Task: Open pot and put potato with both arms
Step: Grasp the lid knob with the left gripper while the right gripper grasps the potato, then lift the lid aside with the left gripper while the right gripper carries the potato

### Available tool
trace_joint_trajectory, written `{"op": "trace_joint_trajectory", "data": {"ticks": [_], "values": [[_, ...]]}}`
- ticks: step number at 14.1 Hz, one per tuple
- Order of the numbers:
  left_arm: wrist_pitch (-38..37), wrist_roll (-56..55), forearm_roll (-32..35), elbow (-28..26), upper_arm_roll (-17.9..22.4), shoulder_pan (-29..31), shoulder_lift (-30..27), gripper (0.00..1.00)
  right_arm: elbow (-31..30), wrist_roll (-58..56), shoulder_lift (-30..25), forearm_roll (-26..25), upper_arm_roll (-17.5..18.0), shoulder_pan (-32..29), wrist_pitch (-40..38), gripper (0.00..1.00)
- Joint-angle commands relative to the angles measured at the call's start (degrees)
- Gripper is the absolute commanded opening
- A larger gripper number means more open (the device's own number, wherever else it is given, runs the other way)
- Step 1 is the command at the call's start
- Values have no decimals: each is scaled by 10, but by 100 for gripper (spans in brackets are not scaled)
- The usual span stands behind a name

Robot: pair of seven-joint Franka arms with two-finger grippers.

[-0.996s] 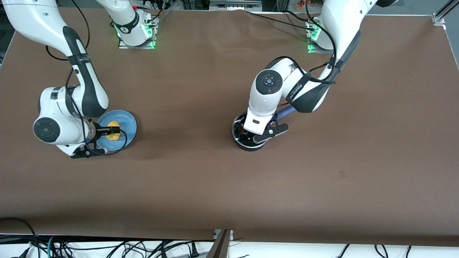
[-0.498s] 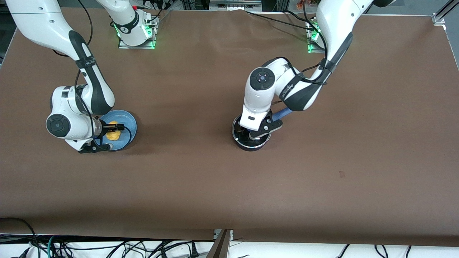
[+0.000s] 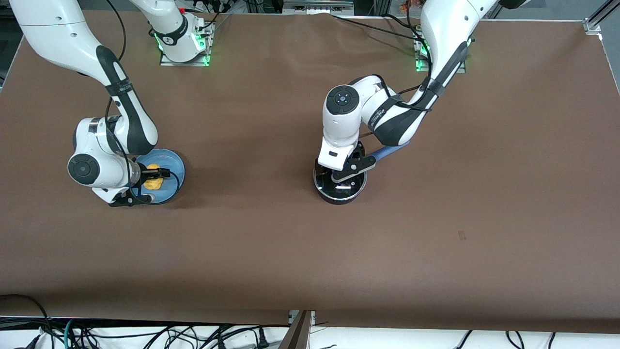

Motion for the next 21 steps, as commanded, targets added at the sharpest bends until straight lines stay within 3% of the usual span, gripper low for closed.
{"op": "trace_joint_trajectory", "data": {"ticks": [1, 3, 6, 13, 18, 21], "values": [[10, -13, 16, -19, 1, -3, -8, 100, -13, 5, -3, -7, 5, -8, 17, 83], [10, -13, 16, -20, 1, -3, -9, 100, -13, 5, -3, -7, 5, -8, 17, 60], [9, -13, 16, -20, 1, -3, -10, 95, -13, 5, -2, -7, 5, -9, 17, 39], [8, -8, 16, -20, 1, -1, -13, 77, 4, 3, -27, -5, 6, -7, -2, 37], [7, -7, 16, -20, 0, 2, -15, 64, 81, 1, -36, 0, 12, -4, -96, 37], [5, -7, 15, -20, 0, 3, -16, 55, 129, 3, -36, 5, 35, -4, -145, 37]]}}
